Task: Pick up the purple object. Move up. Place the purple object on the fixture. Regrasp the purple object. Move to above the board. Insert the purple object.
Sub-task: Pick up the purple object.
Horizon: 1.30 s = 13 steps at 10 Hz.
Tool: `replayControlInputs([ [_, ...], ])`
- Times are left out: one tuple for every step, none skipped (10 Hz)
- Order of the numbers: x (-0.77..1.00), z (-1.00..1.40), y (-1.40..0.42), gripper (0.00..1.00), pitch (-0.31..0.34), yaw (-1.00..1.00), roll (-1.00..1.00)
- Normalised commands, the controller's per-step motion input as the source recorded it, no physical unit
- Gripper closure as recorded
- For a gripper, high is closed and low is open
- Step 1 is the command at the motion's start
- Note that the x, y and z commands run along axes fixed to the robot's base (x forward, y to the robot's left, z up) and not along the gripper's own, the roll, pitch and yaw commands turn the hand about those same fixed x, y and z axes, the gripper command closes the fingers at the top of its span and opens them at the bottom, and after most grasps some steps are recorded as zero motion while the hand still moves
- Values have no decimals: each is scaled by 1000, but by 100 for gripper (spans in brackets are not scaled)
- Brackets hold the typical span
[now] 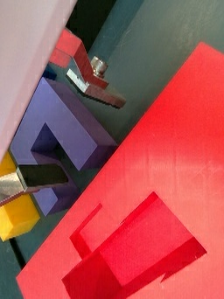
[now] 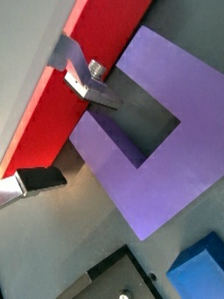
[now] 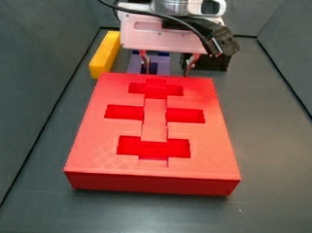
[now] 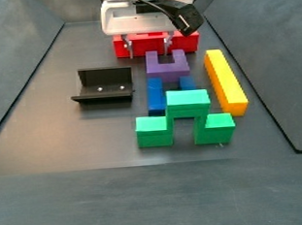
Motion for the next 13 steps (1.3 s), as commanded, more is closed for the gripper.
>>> replayControlInputs([
  [-74,-260,0,0,0,97,254],
  [-103,-303,0,0,-10,97,149],
  [-126,-246,0,0,-31,77,64],
  [-20,0,0,0,0,0,0],
  [0,0,0,0,0,0,0],
  [0,0,0,100,0,0,0],
  [0,0,0,100,0,0,0],
  [0,0,0,100,0,0,0],
  [0,0,0,100,0,0,0],
  [0,0,0,100,0,0,0],
  [0,0,0,100,0,0,0],
  [0,0,0,100,0,0,0],
  [0,0,0,100,0,0,0],
])
